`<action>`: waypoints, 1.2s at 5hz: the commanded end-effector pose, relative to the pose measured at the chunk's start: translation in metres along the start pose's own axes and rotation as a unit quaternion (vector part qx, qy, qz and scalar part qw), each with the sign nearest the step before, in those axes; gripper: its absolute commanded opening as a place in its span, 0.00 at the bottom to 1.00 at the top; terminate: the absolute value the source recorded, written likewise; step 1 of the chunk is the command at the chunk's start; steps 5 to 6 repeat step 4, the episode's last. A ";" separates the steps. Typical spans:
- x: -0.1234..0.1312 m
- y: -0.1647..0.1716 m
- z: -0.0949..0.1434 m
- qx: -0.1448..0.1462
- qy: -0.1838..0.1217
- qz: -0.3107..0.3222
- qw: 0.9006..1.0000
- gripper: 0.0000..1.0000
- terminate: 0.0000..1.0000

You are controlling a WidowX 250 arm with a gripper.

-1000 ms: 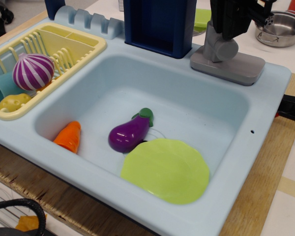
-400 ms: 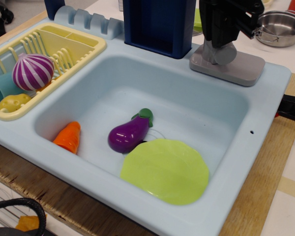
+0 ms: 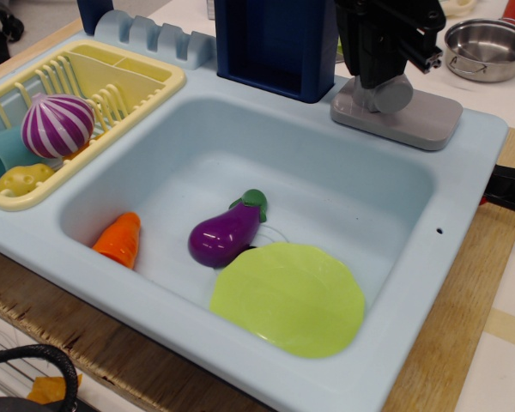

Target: Turn lever vertical to-front

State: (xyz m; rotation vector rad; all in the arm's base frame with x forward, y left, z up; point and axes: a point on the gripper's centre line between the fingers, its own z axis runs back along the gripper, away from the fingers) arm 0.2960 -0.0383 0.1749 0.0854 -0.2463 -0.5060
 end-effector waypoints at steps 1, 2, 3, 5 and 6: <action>-0.040 0.039 0.006 0.017 0.016 0.057 0.998 0.00 0.00; -0.049 0.041 -0.004 0.007 0.021 0.065 0.998 0.00 0.00; -0.055 0.045 -0.010 -0.001 0.027 0.073 0.997 0.00 0.00; -0.061 0.049 -0.017 -0.010 0.034 0.081 0.996 0.00 1.00; -0.061 0.049 -0.017 -0.010 0.034 0.081 0.996 0.00 1.00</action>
